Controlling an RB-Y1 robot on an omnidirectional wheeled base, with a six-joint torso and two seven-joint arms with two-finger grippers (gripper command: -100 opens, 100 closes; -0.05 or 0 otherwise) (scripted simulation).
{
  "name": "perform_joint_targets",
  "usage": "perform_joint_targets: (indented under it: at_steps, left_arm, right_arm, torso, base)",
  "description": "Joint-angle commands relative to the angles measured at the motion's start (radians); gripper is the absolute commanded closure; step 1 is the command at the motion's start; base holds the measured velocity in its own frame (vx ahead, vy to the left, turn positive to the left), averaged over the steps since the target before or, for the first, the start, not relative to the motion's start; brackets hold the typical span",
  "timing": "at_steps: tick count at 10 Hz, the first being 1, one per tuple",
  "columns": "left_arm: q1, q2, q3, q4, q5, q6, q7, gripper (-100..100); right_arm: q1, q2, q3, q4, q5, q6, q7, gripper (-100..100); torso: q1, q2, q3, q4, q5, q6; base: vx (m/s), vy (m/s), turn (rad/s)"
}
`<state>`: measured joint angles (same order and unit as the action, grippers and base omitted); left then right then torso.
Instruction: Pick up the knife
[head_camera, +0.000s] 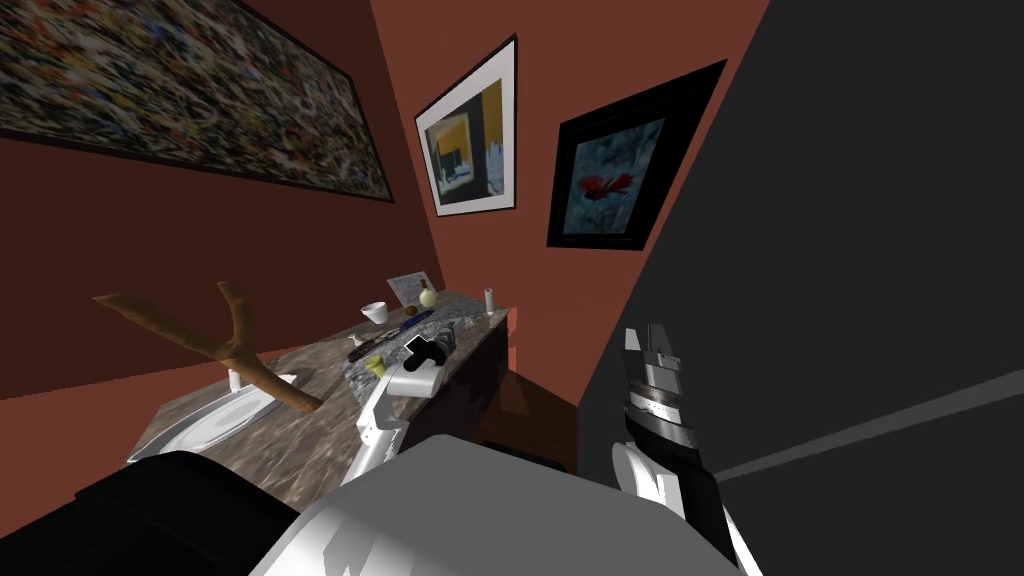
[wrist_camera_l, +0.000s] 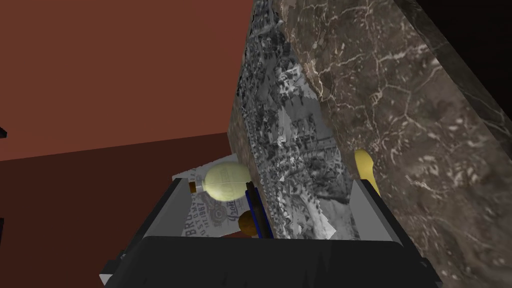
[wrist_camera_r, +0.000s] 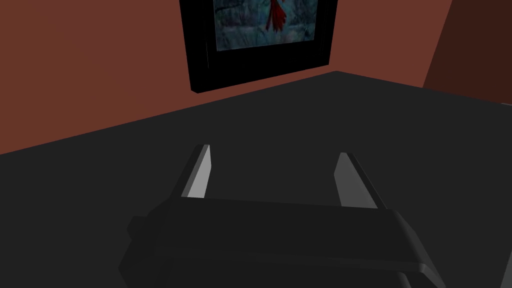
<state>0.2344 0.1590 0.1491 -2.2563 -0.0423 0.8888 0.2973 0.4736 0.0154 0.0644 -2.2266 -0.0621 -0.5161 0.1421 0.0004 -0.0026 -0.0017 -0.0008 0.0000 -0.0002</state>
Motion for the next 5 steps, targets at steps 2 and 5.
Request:
perform_joint_targets:
  at_steps: [2, 5]
  left_arm:
    - [-0.017, 0.000, 0.019, 0.009, 0.004, 0.070, 0.027, -100]
    - [-0.017, 0.000, 0.019, 0.009, 0.004, 0.107, 0.027, -100]
  right_arm:
    - [0.000, 0.000, 0.000, 0.000, 0.000, 0.000, 0.000, 0]
    - [0.000, 0.000, 0.000, 0.000, 0.000, 0.000, 0.000, 0]
  torso:
    - [0.000, 0.001, 0.001, 0.000, 0.000, 0.000]
    - [0.000, 0.002, 0.001, 0.000, 0.000, 0.000]
  base:
    - [0.031, -0.002, 0.017]
    - [0.021, 0.000, -0.002]
